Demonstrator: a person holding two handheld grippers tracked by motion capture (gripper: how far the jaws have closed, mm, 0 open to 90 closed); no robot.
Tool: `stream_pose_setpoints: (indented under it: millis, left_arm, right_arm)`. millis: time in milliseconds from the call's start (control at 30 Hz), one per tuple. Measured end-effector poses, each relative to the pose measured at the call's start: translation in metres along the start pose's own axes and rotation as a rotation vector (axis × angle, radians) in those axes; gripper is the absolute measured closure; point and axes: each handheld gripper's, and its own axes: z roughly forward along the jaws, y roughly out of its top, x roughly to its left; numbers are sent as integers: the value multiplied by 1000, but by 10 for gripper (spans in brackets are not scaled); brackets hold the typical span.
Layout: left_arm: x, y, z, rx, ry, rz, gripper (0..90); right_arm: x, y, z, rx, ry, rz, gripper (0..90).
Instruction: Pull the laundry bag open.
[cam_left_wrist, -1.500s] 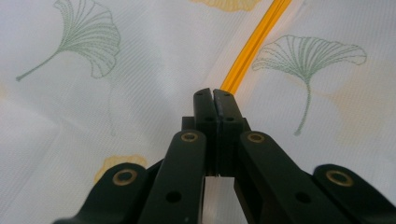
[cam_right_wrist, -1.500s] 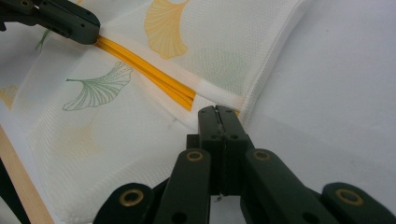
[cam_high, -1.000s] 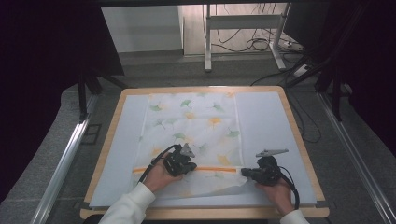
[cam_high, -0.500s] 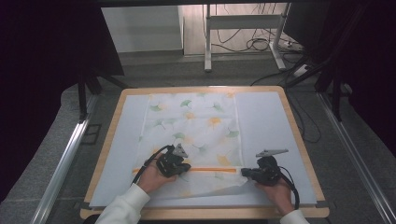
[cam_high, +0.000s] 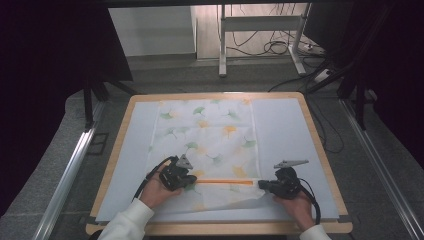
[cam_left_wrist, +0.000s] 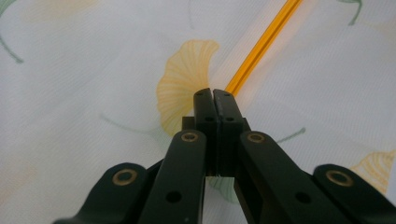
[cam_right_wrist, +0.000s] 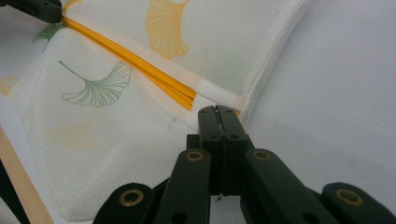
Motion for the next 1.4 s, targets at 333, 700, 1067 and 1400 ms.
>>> stream_pose_setpoints:
  millis: [333, 700, 1067, 1400]
  left_arm:
    - [7, -10, -7, 0, 8, -23, 900]
    - [14, -21, -15, 6, 36, -46, 900]
    - [23, -35, -26, 14, 59, -84, 900]
    - [33, -50, -36, 7, 63, -126, 900]
  right_arm:
    - [0, 0, 0, 0, 0, -3, 900]
    - [0, 0, 0, 0, 0, -6, 900]
    - [0, 0, 0, 0, -1, -8, 899]
    - [1, 0, 0, 1, -4, -13, 899]
